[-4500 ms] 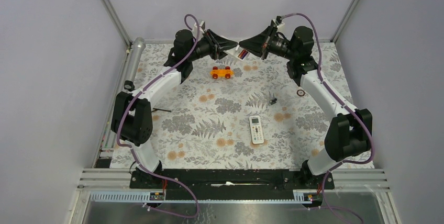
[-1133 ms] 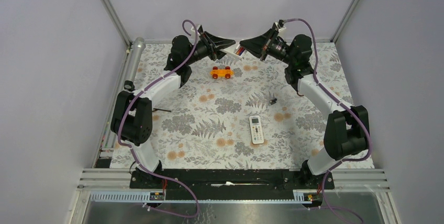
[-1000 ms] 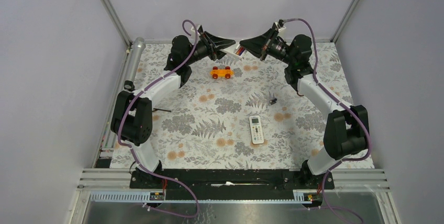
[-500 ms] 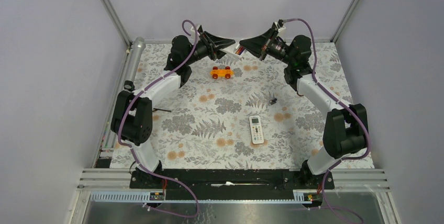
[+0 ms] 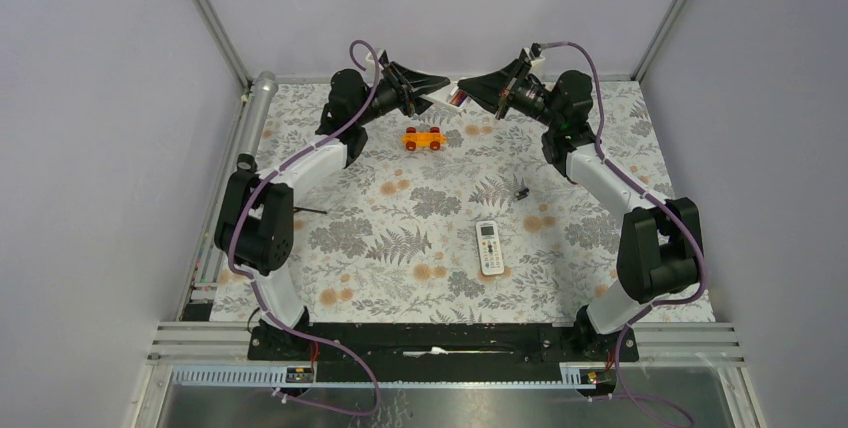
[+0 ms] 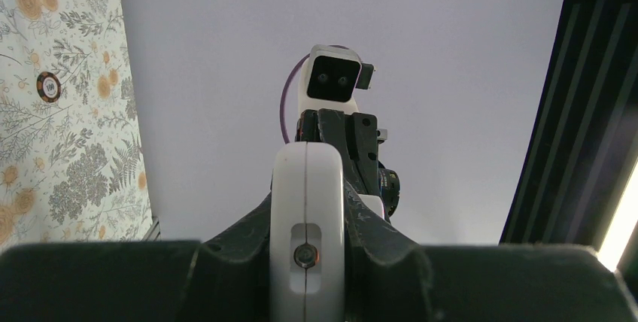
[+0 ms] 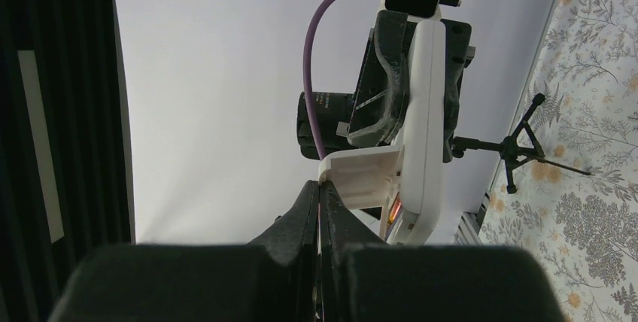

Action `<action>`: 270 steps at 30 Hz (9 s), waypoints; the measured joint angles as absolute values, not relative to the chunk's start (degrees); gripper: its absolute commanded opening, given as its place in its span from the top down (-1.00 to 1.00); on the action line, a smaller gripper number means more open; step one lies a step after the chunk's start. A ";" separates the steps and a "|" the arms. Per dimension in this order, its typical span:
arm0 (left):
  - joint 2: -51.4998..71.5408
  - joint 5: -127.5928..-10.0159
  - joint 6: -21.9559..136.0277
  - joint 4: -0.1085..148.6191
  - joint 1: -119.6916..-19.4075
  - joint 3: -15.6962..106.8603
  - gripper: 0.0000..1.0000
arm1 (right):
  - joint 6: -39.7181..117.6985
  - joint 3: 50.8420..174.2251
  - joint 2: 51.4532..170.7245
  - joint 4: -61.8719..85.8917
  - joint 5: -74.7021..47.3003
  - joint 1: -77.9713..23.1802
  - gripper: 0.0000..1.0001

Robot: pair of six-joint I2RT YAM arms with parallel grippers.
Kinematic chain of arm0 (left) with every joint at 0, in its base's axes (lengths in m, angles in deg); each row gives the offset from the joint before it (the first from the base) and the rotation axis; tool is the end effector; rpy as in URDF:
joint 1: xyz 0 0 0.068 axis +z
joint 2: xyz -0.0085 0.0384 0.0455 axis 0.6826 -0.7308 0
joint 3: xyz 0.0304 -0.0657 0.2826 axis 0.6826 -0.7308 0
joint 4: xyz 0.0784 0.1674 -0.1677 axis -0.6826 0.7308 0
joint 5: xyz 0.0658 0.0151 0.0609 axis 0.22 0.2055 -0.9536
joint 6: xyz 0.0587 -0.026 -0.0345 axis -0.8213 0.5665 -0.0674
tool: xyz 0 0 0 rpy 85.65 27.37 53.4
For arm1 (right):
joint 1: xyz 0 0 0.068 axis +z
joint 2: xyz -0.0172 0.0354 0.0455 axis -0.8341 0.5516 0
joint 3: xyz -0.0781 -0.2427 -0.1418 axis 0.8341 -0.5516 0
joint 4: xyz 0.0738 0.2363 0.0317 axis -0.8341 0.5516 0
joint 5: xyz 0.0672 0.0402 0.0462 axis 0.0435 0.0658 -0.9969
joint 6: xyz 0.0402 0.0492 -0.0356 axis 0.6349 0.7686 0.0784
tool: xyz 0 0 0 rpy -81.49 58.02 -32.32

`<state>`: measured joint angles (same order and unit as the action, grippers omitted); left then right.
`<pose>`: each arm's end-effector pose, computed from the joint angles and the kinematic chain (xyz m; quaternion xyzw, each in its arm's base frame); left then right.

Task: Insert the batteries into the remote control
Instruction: Load the battery cover into the remote control, then turn over the remote control at the center of the board.

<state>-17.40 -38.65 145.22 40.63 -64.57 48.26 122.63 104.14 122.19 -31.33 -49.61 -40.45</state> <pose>0.3924 -0.1952 0.3504 -0.1996 0.6382 -0.7261 0.1602 0.3526 0.1451 0.3893 0.0920 0.6170 0.7321 0.2737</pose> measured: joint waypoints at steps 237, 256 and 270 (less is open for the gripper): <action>6.34 -40.77 81.64 84.92 -53.31 47.58 -0.98 | 47.18 118.59 129.42 29.85 -9.98 -41.98 1.00; 12.57 -60.88 67.28 98.97 -53.36 52.37 -0.98 | 36.23 129.61 153.23 46.48 29.51 -41.89 0.74; 13.68 -63.79 67.76 102.62 -46.93 55.41 -0.98 | 39.68 132.36 155.00 49.78 20.27 -41.85 -0.39</action>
